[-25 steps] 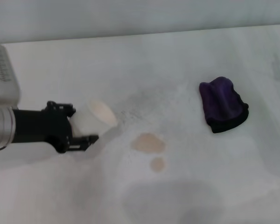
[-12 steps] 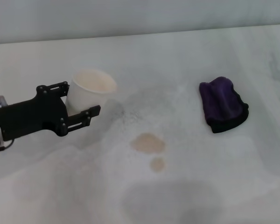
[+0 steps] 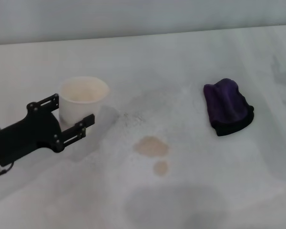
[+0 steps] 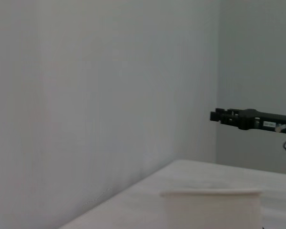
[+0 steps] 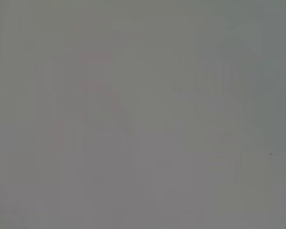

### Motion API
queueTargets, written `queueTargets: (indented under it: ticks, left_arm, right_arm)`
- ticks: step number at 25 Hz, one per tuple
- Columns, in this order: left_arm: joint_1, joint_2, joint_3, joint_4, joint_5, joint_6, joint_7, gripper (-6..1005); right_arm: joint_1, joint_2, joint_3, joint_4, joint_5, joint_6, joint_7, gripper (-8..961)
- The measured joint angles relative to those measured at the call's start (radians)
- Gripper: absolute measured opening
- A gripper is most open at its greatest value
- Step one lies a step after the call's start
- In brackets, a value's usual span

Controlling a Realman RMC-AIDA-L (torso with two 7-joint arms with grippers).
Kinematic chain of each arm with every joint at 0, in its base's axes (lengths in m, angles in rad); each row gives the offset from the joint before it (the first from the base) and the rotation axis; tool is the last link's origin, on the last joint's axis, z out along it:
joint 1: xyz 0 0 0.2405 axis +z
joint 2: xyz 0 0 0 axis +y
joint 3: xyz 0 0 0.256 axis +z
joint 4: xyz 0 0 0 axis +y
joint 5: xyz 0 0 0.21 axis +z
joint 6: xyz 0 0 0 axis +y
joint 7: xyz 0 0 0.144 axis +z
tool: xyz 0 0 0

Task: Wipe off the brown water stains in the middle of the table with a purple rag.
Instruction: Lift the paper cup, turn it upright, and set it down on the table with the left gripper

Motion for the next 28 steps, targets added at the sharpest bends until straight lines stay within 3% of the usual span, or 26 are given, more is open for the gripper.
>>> queueTargets:
  ticks: [12, 23, 28]
  left_arm:
    - [0.013, -0.002, -0.004, -0.223, -0.155, 0.017, 0.276, 633]
    - [0.0, -0.009, 0.003, -0.309, -0.208, -0.064, 0.326, 634]
    - [-0.042, -0.012, 0.006, -0.379, -0.208, -0.088, 0.369, 634]
  right_arm:
    - [-0.003, 0.0, -0.009, 0.0, 0.001, -0.003, 0.0, 452]
    - [-0.003, -0.001, -0.011, 0.0, 0.001, -0.013, -0.003, 452]
    - [-0.001, -0.001, -0.011, -0.001, 0.001, -0.018, -0.003, 452]
